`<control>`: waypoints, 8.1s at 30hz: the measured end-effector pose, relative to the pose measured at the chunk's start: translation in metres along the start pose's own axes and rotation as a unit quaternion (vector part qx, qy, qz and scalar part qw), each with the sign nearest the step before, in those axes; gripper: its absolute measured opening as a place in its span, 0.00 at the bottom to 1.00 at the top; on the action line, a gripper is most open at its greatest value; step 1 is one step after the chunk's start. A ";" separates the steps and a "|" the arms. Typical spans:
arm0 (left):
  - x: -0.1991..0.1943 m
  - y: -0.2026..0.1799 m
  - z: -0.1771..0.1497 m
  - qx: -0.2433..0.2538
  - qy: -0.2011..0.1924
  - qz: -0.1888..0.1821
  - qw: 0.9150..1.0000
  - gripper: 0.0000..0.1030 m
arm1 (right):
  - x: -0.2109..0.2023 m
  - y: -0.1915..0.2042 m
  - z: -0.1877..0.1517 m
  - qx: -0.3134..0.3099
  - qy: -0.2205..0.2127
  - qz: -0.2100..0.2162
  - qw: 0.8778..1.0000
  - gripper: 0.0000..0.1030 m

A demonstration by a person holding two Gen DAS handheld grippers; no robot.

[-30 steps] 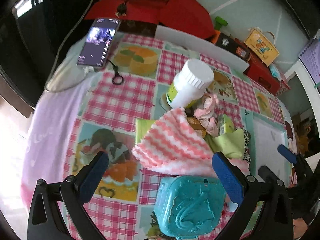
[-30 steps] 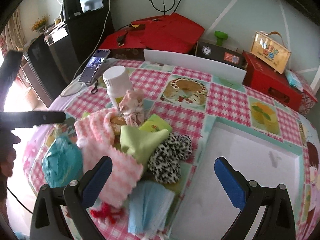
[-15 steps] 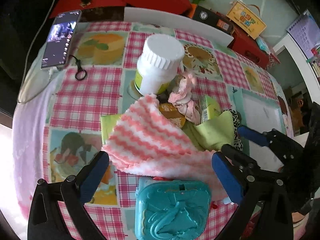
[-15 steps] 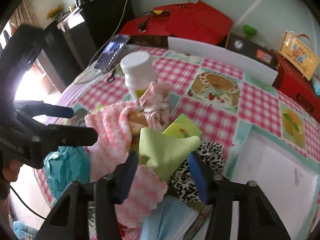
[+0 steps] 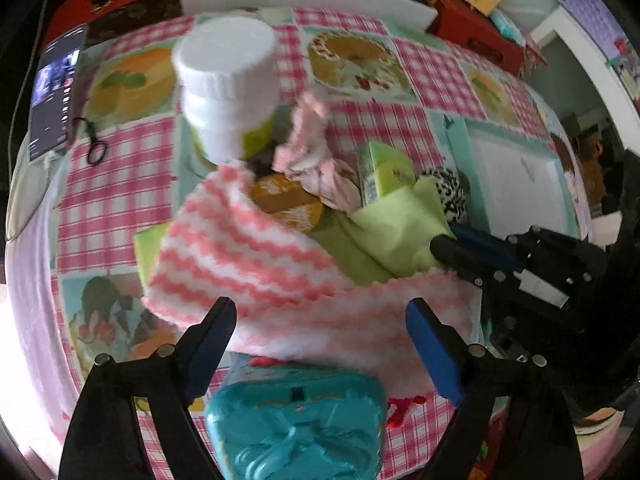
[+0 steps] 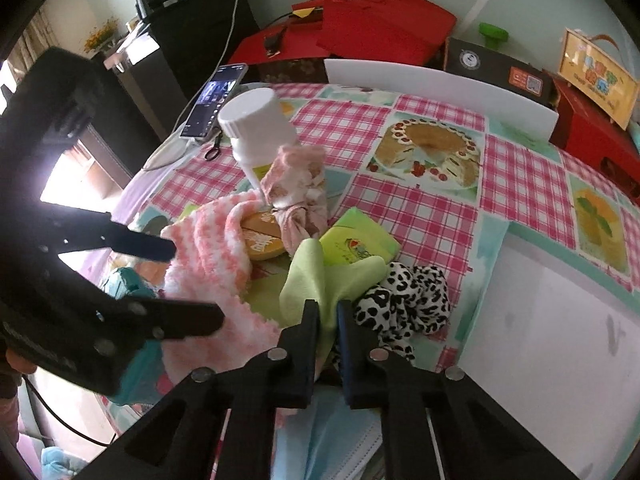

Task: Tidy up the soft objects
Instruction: 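Reach left tool to pink striped towel while right tool reaches green cloth, then close left tool on pink striped towel while right tool grasps green cloth, then carry pink towel with left tool while right tool carries green cloth to tray, then lower and release pink towel in tray while right tool releases green cloth, then move both open tools back from the tray toward the pile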

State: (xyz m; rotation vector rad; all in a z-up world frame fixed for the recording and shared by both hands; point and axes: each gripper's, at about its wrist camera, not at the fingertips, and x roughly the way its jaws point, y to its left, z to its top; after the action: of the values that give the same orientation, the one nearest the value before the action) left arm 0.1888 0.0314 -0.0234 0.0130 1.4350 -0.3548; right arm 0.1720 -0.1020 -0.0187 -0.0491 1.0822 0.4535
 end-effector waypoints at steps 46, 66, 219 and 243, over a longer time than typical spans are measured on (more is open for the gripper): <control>-0.071 0.026 -0.048 -0.133 -0.201 0.017 0.970 0.11 | -0.054 -0.005 -0.006 0.056 -0.079 0.085 0.992 0.08; -0.161 -0.005 -0.063 -0.121 -0.306 0.013 0.944 0.11 | -0.153 -0.019 -0.014 0.080 -0.187 0.088 0.975 0.08; -0.062 -0.077 0.011 -0.076 -0.310 0.048 0.946 0.92 | -0.097 -0.126 -0.042 0.172 -0.133 -0.178 0.960 1.00; -0.081 0.086 -0.032 -0.181 -0.216 0.067 0.957 0.92 | -0.029 -0.030 -0.011 0.052 -0.057 -0.090 0.993 1.00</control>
State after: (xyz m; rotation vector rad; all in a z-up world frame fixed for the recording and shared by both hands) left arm 0.1715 0.1393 0.0332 -0.2510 1.0400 0.0248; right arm 0.1625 -0.1423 -0.0044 -0.0279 0.9777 0.2354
